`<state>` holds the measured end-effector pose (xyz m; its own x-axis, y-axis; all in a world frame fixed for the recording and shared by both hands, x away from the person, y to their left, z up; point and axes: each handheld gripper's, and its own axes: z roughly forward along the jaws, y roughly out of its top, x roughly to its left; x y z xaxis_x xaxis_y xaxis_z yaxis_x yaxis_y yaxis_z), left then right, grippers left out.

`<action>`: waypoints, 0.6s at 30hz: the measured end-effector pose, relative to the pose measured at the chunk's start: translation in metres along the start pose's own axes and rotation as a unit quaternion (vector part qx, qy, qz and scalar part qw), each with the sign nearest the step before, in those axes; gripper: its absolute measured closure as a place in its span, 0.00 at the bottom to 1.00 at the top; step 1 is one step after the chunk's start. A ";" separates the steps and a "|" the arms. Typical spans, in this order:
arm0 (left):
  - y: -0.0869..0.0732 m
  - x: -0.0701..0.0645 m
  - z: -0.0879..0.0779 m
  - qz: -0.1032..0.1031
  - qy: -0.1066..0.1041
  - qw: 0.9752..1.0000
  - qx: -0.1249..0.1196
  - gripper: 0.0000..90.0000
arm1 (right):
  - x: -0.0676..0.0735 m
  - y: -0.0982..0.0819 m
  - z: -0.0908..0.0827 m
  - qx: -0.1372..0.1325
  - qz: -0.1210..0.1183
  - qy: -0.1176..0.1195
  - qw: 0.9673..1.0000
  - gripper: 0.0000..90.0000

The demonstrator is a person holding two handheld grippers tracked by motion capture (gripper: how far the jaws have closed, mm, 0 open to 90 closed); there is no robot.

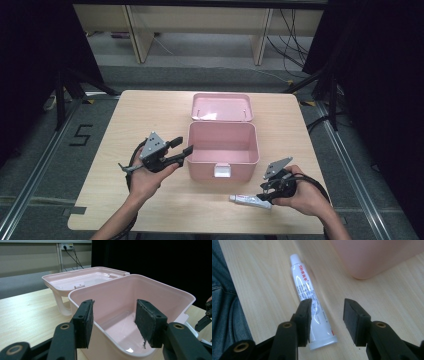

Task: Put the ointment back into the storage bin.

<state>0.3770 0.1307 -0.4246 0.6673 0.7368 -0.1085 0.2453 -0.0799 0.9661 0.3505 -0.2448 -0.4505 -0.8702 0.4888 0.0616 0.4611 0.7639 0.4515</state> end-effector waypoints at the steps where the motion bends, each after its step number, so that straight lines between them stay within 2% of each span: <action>1: 0.000 0.000 0.000 -0.001 0.001 1.000 -0.001 0.53 | -0.002 0.001 0.000 -0.001 -0.017 -0.004 1.000 0.66; 2: 0.000 0.000 0.000 0.000 0.002 1.000 -0.001 0.54 | 0.000 0.001 0.000 0.008 -0.008 0.002 1.000 0.66; 3: 0.001 0.000 0.000 0.000 0.002 1.000 -0.001 0.53 | -0.002 0.002 0.001 0.004 -0.029 -0.005 1.000 0.66; 4: 0.001 0.000 0.001 0.000 0.002 1.000 -0.001 0.53 | -0.003 0.003 0.001 0.011 -0.038 -0.003 0.999 0.66; 5: 0.001 0.000 0.001 0.000 0.002 1.000 0.000 0.53 | -0.003 0.004 0.002 0.012 -0.040 -0.008 0.999 0.66; 7: 0.002 0.000 0.003 0.001 0.000 1.000 0.001 0.53 | -0.002 0.005 0.001 0.032 -0.044 0.001 0.999 0.66; 8: 0.002 -0.001 0.003 0.000 -0.001 1.000 0.003 0.53 | -0.002 0.005 0.000 0.035 -0.045 -0.008 0.998 0.66; 9: 0.002 -0.001 0.003 0.002 -0.001 1.000 0.003 0.53 | -0.001 0.005 0.000 0.042 -0.041 -0.005 0.998 0.66; 12: 0.003 -0.003 0.002 0.004 -0.002 1.000 0.002 0.53 | -0.002 0.007 0.002 0.057 -0.068 0.001 0.996 0.66; 13: 0.003 -0.003 0.002 0.004 -0.003 1.000 0.002 0.53 | -0.001 0.008 0.002 0.067 -0.063 -0.007 0.996 0.66; 15: 0.003 -0.003 0.001 0.004 -0.001 1.000 0.002 0.54 | -0.001 0.010 0.004 0.079 -0.086 -0.004 0.993 0.66; 18: 0.003 -0.003 -0.001 0.004 0.000 1.000 0.001 0.53 | 0.003 0.011 0.005 0.087 -0.075 -0.003 0.993 0.66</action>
<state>0.3748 0.1288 -0.4215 0.6695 0.7360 -0.1010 0.2408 -0.0864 0.9667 0.3542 -0.2328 -0.4502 -0.9307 0.3658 -0.0013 0.3493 0.8898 0.2937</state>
